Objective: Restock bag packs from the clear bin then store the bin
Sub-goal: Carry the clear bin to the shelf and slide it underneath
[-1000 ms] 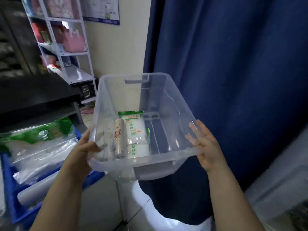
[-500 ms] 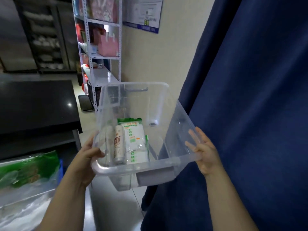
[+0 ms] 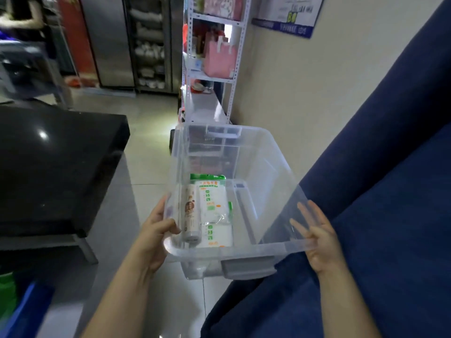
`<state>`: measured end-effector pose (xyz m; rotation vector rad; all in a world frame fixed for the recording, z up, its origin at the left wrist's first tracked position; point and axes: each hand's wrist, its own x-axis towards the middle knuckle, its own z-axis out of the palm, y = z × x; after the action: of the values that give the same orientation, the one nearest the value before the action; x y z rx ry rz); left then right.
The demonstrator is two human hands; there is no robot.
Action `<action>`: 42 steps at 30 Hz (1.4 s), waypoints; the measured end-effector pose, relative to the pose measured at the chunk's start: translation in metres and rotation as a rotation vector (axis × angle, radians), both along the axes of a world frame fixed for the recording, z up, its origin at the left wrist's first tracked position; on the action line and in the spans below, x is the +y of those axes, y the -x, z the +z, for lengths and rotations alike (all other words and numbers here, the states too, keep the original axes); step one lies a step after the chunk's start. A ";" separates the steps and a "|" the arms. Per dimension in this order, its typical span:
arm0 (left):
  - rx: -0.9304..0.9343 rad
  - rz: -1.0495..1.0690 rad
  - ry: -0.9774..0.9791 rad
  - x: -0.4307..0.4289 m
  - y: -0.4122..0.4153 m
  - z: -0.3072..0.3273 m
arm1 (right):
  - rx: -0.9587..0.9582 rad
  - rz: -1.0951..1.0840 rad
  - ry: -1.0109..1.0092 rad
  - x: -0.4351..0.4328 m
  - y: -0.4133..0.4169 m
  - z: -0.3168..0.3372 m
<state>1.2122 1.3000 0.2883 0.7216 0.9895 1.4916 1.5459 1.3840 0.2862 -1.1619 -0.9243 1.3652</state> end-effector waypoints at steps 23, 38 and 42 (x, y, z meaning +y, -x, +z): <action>-0.062 0.318 0.135 0.417 0.179 -0.026 | 0.100 0.288 -0.021 0.493 0.216 -0.029; -0.123 0.462 0.102 0.686 0.396 -0.040 | 0.043 0.497 -0.030 0.797 0.443 -0.038; -0.118 0.543 0.105 0.764 0.463 -0.032 | 0.009 0.618 -0.052 0.896 0.525 -0.041</action>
<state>0.7496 2.0645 0.2561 0.2903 1.2216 1.9037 1.0212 2.2801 0.2453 -0.8561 -1.3731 1.8147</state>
